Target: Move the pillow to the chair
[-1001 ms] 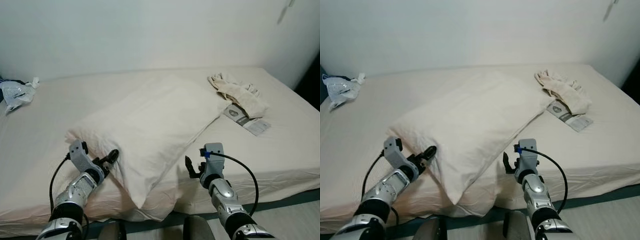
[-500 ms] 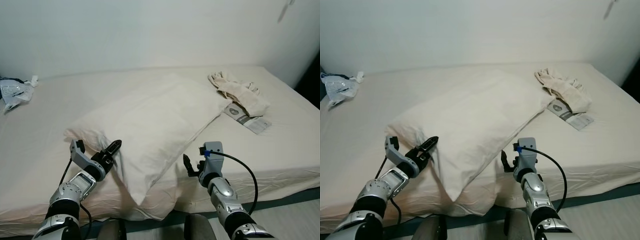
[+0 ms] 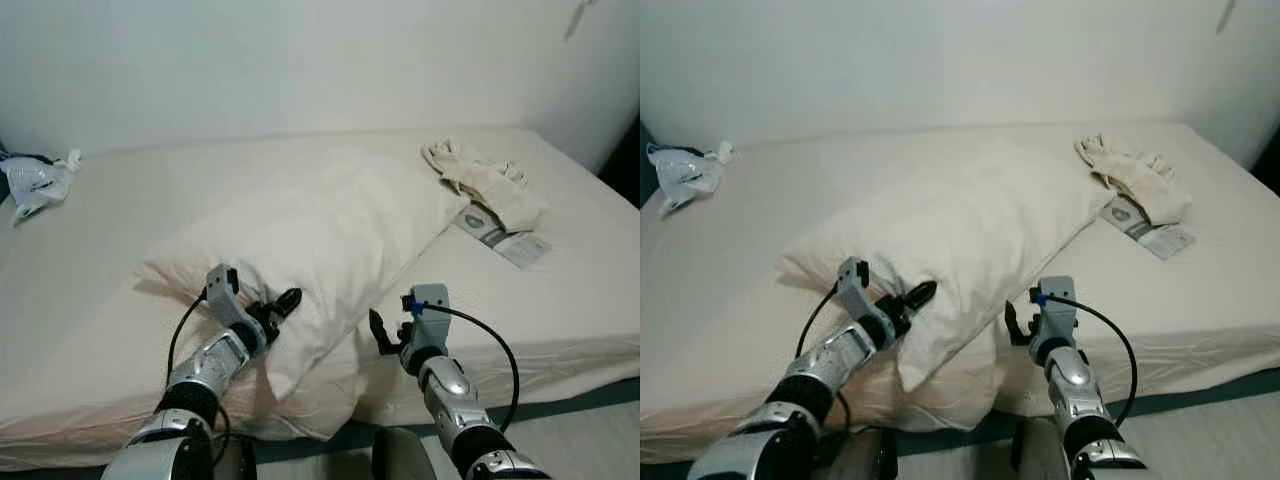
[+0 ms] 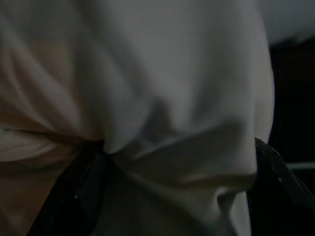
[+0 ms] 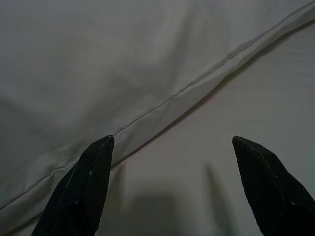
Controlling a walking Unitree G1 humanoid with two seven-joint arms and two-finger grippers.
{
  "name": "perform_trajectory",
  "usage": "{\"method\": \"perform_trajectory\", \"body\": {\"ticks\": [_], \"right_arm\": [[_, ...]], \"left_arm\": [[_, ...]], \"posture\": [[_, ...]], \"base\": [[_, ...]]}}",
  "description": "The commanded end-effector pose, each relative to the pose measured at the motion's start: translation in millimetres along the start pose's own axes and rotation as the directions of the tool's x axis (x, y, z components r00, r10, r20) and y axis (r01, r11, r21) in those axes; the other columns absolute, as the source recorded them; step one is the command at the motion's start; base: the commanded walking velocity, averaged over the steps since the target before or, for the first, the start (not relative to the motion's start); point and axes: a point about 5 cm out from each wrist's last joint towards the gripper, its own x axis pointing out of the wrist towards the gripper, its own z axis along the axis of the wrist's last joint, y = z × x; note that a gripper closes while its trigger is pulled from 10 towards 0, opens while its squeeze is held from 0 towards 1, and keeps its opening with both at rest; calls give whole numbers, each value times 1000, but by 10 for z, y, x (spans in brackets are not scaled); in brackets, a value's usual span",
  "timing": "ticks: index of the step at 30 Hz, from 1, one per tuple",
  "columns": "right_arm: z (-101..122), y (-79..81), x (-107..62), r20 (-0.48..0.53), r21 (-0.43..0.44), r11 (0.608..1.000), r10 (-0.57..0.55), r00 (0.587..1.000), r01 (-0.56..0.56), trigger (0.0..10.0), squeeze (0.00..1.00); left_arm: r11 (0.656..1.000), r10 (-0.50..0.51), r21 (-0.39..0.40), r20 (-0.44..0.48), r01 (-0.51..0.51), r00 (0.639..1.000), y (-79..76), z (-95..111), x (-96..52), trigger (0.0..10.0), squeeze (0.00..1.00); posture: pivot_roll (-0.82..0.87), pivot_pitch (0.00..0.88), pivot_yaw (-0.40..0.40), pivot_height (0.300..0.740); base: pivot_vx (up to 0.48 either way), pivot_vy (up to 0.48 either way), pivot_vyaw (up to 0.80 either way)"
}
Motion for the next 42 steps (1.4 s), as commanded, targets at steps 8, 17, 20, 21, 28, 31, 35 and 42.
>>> {"method": "perform_trajectory", "body": {"ticks": [8,17,20,21,28,31,35,42], "right_arm": [[-39,4,-25,-7,4,1000,-4,1000,4,10000,0],[-26,42,-5,-9,-2,1000,10,1000,-10,10000,0],[-16,54,3,-8,-4,1000,15,1000,-15,10000,0],[-12,57,6,-7,-5,1000,17,1000,-17,10000,0],[25,37,17,4,-10,1000,22,1000,-22,10000,0],[24,21,7,6,-16,999,37,999,-37,10000,0],[-6,-56,-28,0,-14,999,32,999,-32,10000,0],[-51,-76,-52,-13,-2,1000,17,1000,-17,10000,0]], "left_arm": [[997,-45,-58,-40,43,998,-118,-105,72,0,0],[998,-48,21,-117,51,992,-72,-182,39,0,0],[998,-57,32,-122,61,991,-79,-174,40,0,0],[996,-67,45,-131,73,989,-86,-174,41,0,0],[949,-162,218,-278,226,947,-99,-108,2,0,0],[914,-183,286,-342,287,922,-67,21,-41,0,0],[838,-140,420,-452,349,881,17,434,-152,0,0],[535,222,714,-635,451,740,204,952,-393,0,0]], "posture": [[-83,81,-6,591],[-73,68,-17,591],[-74,63,-18,591],[-75,60,-18,591],[-74,55,-18,591],[-70,53,-18,591],[-59,51,-18,591],[-48,45,-19,591]], "base": [[0,0,0],[0,0,0],[0,0,0],[0,0,0],[0,0,0],[0,0,0],[0,0,0],[0,0,0]]}}
